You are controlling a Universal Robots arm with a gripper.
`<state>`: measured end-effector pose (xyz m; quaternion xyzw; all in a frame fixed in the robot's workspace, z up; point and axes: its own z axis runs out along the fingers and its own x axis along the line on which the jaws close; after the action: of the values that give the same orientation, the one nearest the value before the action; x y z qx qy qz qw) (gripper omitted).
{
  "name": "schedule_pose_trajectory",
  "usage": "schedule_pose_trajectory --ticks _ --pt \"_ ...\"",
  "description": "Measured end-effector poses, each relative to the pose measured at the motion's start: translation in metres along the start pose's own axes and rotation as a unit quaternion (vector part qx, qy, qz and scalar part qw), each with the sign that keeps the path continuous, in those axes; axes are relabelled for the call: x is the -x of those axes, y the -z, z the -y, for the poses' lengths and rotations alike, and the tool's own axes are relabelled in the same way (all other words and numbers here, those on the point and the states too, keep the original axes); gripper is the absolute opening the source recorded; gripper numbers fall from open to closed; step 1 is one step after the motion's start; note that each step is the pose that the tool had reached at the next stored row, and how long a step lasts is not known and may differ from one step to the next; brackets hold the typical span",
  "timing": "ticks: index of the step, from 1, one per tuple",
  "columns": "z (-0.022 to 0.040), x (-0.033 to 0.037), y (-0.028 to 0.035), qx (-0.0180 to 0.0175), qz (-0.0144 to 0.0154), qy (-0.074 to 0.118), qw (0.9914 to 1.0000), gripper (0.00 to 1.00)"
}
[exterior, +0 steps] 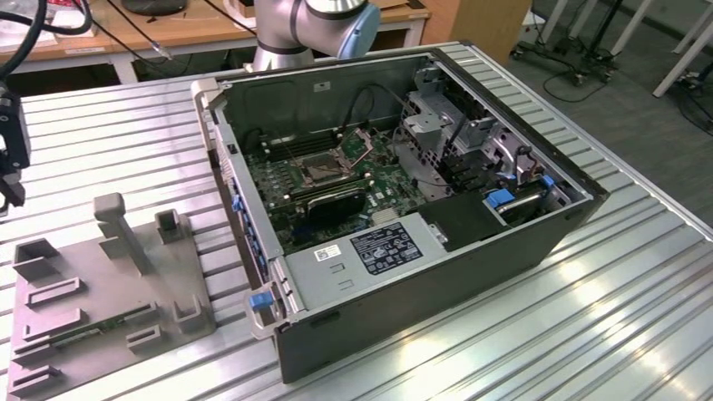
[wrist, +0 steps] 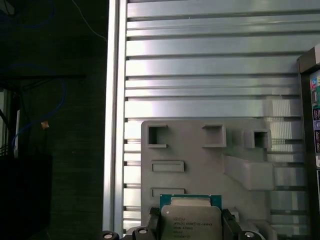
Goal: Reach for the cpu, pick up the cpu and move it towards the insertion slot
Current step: 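Pick up the cpu and move it towards the insertion slot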
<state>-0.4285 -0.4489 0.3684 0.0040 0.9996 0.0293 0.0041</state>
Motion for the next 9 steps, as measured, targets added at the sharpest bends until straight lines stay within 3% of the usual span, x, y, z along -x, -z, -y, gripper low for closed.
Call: schedule_pose_trajectory --ticks 5,9 --pt "0.0000 0.0037 0.0001 0.0000 -0.0003 0.000 1.00000 0.55" --pt "0.0000 0.0114 0.0000 -0.0001 -0.0009 0.000 1.00000 0.55"
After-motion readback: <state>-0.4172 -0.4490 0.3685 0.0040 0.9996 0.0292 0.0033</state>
